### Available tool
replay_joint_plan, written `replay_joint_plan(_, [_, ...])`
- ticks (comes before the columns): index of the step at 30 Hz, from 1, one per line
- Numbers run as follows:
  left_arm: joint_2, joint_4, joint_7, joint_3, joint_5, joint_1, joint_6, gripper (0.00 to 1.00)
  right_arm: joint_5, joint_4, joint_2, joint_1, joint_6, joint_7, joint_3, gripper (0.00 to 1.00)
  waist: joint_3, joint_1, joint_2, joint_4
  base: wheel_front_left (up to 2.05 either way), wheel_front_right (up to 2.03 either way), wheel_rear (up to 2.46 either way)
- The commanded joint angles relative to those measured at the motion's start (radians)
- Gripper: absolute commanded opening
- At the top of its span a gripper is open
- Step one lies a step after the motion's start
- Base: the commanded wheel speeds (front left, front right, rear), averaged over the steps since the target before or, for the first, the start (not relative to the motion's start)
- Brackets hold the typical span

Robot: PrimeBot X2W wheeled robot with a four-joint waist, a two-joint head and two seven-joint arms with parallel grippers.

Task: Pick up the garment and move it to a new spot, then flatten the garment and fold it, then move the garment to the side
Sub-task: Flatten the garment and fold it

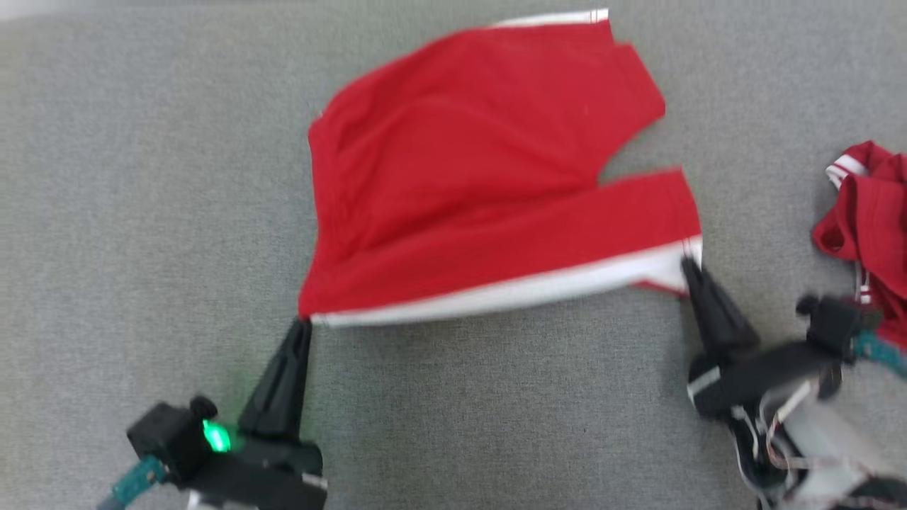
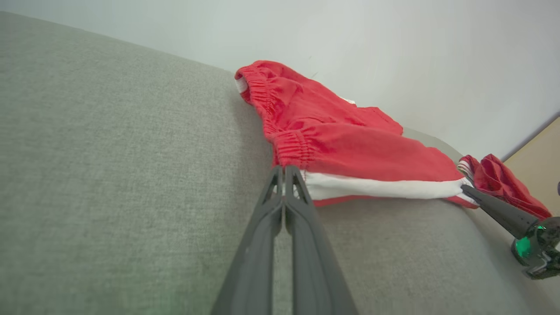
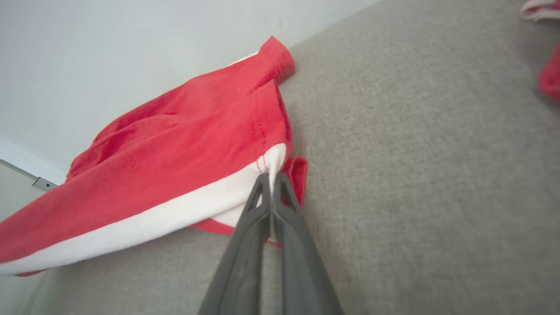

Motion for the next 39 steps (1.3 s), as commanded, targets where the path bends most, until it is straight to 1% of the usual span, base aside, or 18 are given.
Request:
replay_joint_plan(1, [0.010,-0.010,0.011,-0.003,-0.004,0.039,0.000,0.00,-0.006,0.008,-0.014,0.074,-0.002,0.001,0.003,0.00,-0.033,0.0002,0.0001,0.006,0.00,0.00,0.00])
replay_joint_plan(4, [0.018,-0.030,0.025,-0.009,-0.012,0.095,0.006,0.00,-0.038,-0.009,-0.024,0.144,-0.002,0.001,-0.007,0.00,-0.063,0.0002,0.0001,0.004,0.00,0.00,0.00])
replay_joint_plan(5, [0.018,-0.040,0.040,-0.016,-0.019,0.135,0.012,0.00,-0.058,-0.015,-0.023,0.189,-0.002,0.001,-0.019,0.00,-0.084,0.0002,0.0001,0.000,0.00,0.00,0.00])
replay_joint_plan(10, [0.009,-0.077,0.083,-0.037,-0.035,0.236,0.041,0.00,-0.097,-0.056,-0.013,0.288,-0.002,0.005,-0.051,0.00,-0.120,0.0002,0.0001,-0.004,0.00,0.00,0.00])
replay_joint_plan(15, [0.013,-0.129,0.134,-0.041,-0.064,0.319,0.066,0.00,-0.142,-0.105,-0.003,0.382,-0.002,0.012,-0.124,0.00,-0.140,0.0002,0.0001,-0.005,0.00,0.00,0.00])
replay_joint_plan(19, [0.021,-0.184,0.167,-0.044,-0.067,0.353,0.082,0.00,-0.184,-0.166,0.011,0.433,-0.002,0.033,-0.190,0.00,-0.145,0.0002,0.0001,-0.004,0.00,0.00,0.00])
replay_joint_plan(23, [0.027,-0.226,0.193,-0.046,-0.073,0.332,0.083,0.00,-0.225,-0.231,0.035,0.448,-0.002,0.064,-0.261,0.00,-0.145,0.0002,0.0001,0.000,0.00,0.00,0.00])
replay_joint_plan(27, [0.027,-0.239,0.205,-0.039,-0.075,0.267,0.083,0.00,-0.276,-0.280,0.055,0.404,-0.002,0.100,-0.320,0.00,-0.138,0.0002,0.0001,0.006,0.00,0.00,0.00])
replay_joint_plan(31, [0.021,-0.222,0.221,-0.035,-0.071,0.178,0.088,0.00,-0.312,-0.295,0.064,0.312,-0.002,0.140,-0.335,0.00,-0.125,0.0002,0.0001,0.008,0.00,0.00,0.00])
replay_joint_plan(36, [-0.001,-0.150,0.248,-0.041,-0.069,0.044,0.098,0.00,-0.318,-0.231,0.050,0.131,-0.001,0.189,-0.293,0.00,-0.100,0.0002,0.0001,0.018,0.00,0.00,0.00])
replay_joint_plan(37, [-0.001,-0.150,0.248,-0.041,-0.069,0.044,0.098,0.00,-0.318,-0.231,0.050,0.131,-0.001,0.189,-0.293,0.00,-0.100,0.0002,0.0001,0.018,0.00,0.00,0.00])
replay_joint_plan(39, [-0.012,-0.108,0.252,-0.045,-0.073,-0.009,0.100,0.00,-0.314,-0.177,0.040,0.059,-0.001,0.197,-0.272,0.00,-0.088,0.0002,0.0001,0.027,0.00,0.00,0.00])
